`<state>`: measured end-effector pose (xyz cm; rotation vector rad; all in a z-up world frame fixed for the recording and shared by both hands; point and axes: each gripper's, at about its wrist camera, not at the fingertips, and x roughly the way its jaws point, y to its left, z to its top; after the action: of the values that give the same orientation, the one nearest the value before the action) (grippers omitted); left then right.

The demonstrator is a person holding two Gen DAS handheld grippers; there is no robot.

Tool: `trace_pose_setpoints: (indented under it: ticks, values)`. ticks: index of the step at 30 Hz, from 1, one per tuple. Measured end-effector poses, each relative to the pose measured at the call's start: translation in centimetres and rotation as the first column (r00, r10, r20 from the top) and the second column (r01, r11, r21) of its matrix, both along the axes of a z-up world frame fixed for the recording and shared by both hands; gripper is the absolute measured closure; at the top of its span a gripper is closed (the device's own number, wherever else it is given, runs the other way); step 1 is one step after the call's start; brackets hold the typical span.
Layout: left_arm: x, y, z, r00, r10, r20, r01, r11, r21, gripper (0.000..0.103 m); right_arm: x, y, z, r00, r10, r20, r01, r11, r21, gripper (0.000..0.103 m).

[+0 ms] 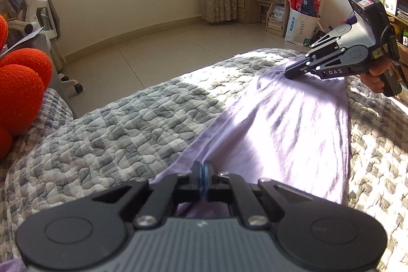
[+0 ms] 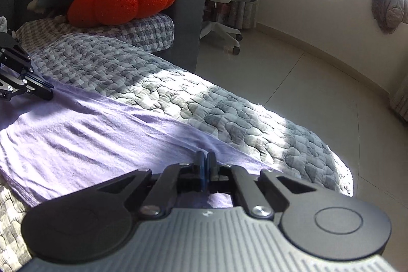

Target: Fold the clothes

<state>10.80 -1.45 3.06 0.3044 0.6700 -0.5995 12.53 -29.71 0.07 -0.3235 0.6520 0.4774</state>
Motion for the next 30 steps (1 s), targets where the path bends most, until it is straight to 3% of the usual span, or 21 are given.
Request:
trace_pose_setpoints:
  ticks: [9,13,18,20,21,22,25,30]
  values:
    - [0.1,0.3,1.8,0.993,0.096,0.067,-0.094,0.995,-0.04,0.102,-0.1,1.2,2.1,0.987,-0.061,0.151,0.069,0.996,-0.048,0.102]
    - [0.5,-0.3,1.0,0.985,0.158,0.074,-0.159,0.987,0.006,0.101,1.4,2.6,0.5,0.992,-0.053,0.113,0.068,0.989,-0.131,0.102]
    - [0.7,-0.3,0.0,0.98,0.187,0.062,-0.19,0.98,0.059,0.097,2.2,2.8,-0.9,0.992,-0.073,0.098,0.087,0.984,-0.152,0.102]
    - [0.6,0.1,0.2,0.979,0.192,0.062,-0.196,0.979,0.059,0.073,1.9,2.3,-0.5,0.989,-0.082,0.124,0.102,0.981,-0.164,0.097]
    - [0.6,0.3,0.4,0.979,0.196,0.062,-0.199,0.978,0.058,0.067,1.7,1.9,-0.2,0.985,-0.102,0.143,0.125,0.978,-0.166,0.091]
    - [0.4,0.7,0.8,0.976,0.208,0.06,-0.211,0.977,0.042,0.063,1.6,0.8,0.2,0.98,-0.137,0.146,0.157,0.978,-0.137,0.088]
    - [0.0,1.7,2.0,0.972,0.228,0.057,-0.23,0.973,0.035,0.063,1.3,-3.5,1.7,0.956,-0.268,0.119,0.272,0.962,-0.015,0.088]
    - [-3.3,2.6,4.3,0.975,0.22,0.042,-0.221,0.975,0.035,0.062,0.7,-12.3,2.6,0.876,-0.482,-0.019,0.478,0.861,0.175,0.086]
